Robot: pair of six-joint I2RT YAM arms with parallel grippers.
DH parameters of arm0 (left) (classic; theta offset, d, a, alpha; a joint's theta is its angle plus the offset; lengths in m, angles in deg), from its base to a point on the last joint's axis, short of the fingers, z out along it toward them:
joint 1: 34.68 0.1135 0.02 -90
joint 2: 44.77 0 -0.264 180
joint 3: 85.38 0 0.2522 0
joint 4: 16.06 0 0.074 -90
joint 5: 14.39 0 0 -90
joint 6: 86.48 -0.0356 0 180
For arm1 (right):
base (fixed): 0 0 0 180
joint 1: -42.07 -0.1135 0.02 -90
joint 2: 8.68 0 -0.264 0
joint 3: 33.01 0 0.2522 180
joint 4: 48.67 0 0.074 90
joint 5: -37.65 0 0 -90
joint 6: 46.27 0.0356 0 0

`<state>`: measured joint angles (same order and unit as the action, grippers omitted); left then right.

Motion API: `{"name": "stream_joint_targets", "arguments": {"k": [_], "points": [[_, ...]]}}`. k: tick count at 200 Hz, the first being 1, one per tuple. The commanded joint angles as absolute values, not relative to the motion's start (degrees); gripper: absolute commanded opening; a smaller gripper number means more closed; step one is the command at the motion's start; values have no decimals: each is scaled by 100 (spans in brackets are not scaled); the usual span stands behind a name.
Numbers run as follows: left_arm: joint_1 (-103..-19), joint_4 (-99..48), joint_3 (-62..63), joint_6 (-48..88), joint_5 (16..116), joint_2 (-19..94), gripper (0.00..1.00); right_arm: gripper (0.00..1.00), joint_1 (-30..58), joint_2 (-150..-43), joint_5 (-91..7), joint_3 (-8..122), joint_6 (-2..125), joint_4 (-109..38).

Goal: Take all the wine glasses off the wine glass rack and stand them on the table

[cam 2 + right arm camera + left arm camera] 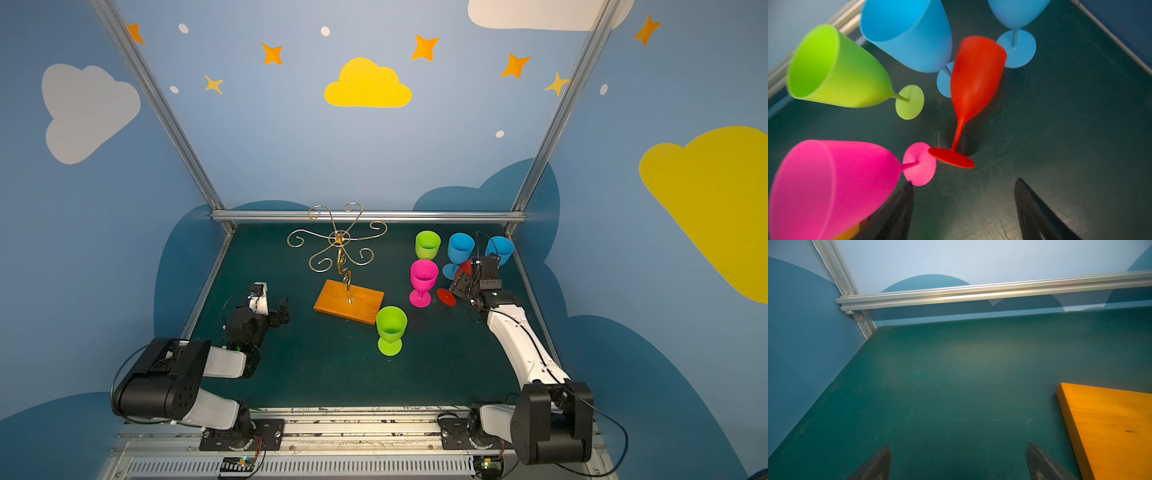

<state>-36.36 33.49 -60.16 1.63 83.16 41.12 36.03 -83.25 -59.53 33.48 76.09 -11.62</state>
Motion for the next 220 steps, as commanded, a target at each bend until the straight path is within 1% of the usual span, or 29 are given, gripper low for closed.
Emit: {"name": "stream_joint_targets", "arguments": {"k": [1,47,66,90,139,163,178,199,220], "points": [[-3660,3312,-5940,202,8365,4078,99,72,3626,-8755,-5739,3663,7972,-740],[-3653,3302,-5923,194,8360,4074,99,67,3667,-9956,-5246,4247,8359,-502],[-3653,3302,-5926,194,8358,4077,99,65,3693,-10258,-5115,4322,8514,-686],[-3655,3297,-5923,191,8362,4069,100,64,3698,-10636,-5007,4608,8633,-459],[-3652,3265,-5907,195,8360,4073,100,61,3699,-10843,-5226,4298,8966,-718],[-3652,3249,-5901,201,8360,4072,99,58,3697,-10840,-5249,4150,9030,-783],[-3648,3250,-5901,202,8359,4069,99,54,3699,-10764,-5282,4032,9081,-846],[-3650,3251,-5902,203,8361,4068,99,46,3700,-10576,-5377,3848,9133,-934],[-3653,3250,-5899,203,8359,4068,100,35,3704,-10359,-5486,3681,9172,-971]]}}
